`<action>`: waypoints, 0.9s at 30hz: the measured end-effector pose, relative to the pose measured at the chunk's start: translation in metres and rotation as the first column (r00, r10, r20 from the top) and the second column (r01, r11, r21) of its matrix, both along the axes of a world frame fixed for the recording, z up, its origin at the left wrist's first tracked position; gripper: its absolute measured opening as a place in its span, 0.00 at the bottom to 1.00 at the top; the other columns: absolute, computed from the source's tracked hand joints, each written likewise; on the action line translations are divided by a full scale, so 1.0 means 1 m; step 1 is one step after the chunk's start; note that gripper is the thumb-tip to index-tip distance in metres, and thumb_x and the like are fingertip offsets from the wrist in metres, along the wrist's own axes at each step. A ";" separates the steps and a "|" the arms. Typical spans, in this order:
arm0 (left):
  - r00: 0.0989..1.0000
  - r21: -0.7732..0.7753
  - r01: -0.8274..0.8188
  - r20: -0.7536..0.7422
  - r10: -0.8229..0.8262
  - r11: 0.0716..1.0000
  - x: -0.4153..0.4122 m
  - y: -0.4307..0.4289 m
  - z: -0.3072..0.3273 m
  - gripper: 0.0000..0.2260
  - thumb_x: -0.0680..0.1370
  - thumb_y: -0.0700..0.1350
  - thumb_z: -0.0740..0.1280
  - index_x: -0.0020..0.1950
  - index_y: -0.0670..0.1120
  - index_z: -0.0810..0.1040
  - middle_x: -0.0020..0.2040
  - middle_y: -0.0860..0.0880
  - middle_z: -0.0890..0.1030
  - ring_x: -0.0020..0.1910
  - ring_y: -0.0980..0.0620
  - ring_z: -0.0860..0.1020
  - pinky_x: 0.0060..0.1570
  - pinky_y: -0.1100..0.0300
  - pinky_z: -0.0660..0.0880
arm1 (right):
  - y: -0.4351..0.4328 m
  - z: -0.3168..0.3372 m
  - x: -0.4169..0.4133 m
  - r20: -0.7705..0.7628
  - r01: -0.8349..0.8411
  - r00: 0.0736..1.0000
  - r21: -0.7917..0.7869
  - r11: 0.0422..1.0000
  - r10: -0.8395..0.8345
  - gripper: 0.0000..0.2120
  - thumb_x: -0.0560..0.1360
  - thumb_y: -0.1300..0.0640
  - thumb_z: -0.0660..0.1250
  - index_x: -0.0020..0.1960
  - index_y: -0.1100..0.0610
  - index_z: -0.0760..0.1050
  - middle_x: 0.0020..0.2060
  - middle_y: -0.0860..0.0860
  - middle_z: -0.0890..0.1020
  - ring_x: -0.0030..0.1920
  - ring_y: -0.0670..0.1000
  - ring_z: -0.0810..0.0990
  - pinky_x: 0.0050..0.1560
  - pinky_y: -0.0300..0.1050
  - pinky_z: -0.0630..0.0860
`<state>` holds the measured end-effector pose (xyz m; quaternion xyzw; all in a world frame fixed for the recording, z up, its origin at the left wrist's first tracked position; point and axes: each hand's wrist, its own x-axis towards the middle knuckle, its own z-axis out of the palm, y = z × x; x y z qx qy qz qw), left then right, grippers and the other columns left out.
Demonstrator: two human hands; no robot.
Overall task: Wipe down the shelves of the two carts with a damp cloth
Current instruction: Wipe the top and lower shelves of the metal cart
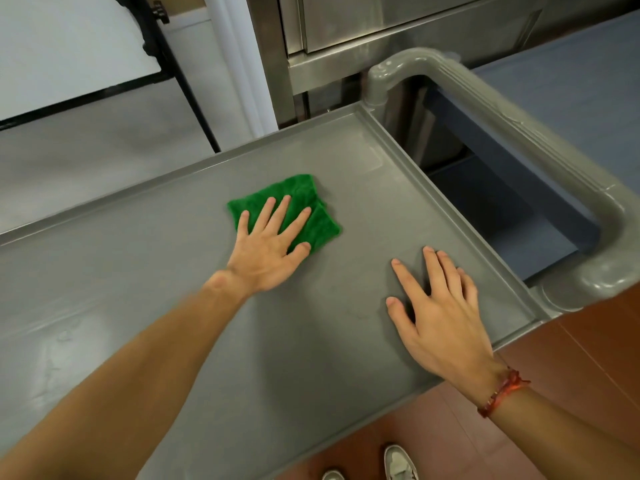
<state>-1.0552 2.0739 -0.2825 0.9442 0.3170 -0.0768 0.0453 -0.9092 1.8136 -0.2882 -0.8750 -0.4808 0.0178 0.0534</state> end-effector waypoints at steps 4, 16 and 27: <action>0.991 0.036 0.133 0.014 -0.134 0.990 -0.019 -0.040 0.001 0.30 0.77 0.63 0.44 0.80 0.59 0.54 0.81 0.48 0.52 0.80 0.45 0.48 0.73 0.33 0.51 | 0.000 0.001 0.000 -0.012 0.003 1.000 0.016 1.000 -0.002 0.29 0.80 0.39 0.50 0.78 0.48 0.64 0.77 0.63 0.61 0.78 0.62 0.57 0.76 0.61 0.55; 0.927 -0.026 0.371 0.072 -0.368 0.928 -0.052 -0.104 0.003 0.24 0.82 0.58 0.45 0.79 0.64 0.50 0.82 0.52 0.48 0.80 0.48 0.45 0.74 0.36 0.49 | -0.003 0.007 0.003 -0.112 0.044 0.993 0.119 0.992 -0.030 0.28 0.80 0.42 0.49 0.76 0.52 0.67 0.76 0.62 0.64 0.76 0.61 0.60 0.74 0.59 0.57; 0.940 0.039 0.332 0.070 -0.334 0.943 -0.019 -0.074 -0.002 0.29 0.79 0.61 0.49 0.81 0.60 0.48 0.82 0.51 0.48 0.80 0.45 0.42 0.75 0.35 0.44 | 0.004 0.030 0.086 -0.216 0.335 0.911 -0.105 0.936 -0.350 0.35 0.81 0.38 0.51 0.81 0.56 0.49 0.77 0.62 0.59 0.73 0.65 0.63 0.69 0.63 0.65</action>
